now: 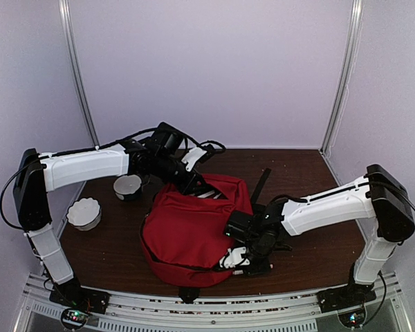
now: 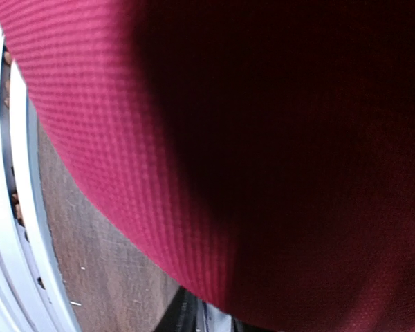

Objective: Pack the student bag
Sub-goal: Pick up the pen from the corner of the board, then place the pen in the lower front pocket of the bag.

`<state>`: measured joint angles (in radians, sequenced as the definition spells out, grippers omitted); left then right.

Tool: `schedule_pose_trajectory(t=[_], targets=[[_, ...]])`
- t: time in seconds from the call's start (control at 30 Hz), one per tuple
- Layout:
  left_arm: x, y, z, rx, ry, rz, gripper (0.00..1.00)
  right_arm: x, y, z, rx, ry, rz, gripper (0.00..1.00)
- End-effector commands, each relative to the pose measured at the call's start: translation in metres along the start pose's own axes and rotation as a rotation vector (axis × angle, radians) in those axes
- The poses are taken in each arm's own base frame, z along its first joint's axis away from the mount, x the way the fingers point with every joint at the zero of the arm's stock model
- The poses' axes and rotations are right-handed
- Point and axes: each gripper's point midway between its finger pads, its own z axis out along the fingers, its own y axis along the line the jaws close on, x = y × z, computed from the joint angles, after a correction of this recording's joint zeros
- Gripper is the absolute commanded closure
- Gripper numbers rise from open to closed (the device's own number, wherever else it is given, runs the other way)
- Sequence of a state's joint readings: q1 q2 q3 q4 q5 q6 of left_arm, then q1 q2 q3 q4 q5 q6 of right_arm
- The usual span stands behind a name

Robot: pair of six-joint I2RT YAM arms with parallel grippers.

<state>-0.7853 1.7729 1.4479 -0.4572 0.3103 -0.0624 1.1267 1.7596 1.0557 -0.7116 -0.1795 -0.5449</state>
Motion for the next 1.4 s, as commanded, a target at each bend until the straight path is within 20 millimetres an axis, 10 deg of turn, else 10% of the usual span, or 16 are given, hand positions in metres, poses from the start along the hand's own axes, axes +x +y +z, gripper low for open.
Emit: schedule_pose_trajectory(t=[0.0, 0.23, 0.47, 0.8, 1.37], targets=[[-0.020, -0.003, -0.008, 0.011, -0.060, 0.012, 0.87, 0.006, 0.006, 0.007, -0.042, 0.022, 0.037, 0.86], [-0.019, -0.003, -0.007, 0.012, -0.057, 0.011, 0.87, -0.002, 0.009, -0.026, -0.044, -0.029, 0.039, 0.93], [-0.018, -0.003, -0.004, 0.016, -0.051, 0.008, 0.87, -0.052, 0.022, -0.120, -0.189, -0.262, -0.006, 0.95], [-0.018, -0.004, -0.004, 0.019, -0.048, 0.007, 0.87, -0.122, -0.071, -0.245, 0.140, -0.639, -0.047, 0.94], [-0.016, -0.008, -0.001, 0.052, -0.036, 0.023, 0.87, -0.160, -0.128, -0.237, 0.195, -0.750, -0.216, 0.93]])
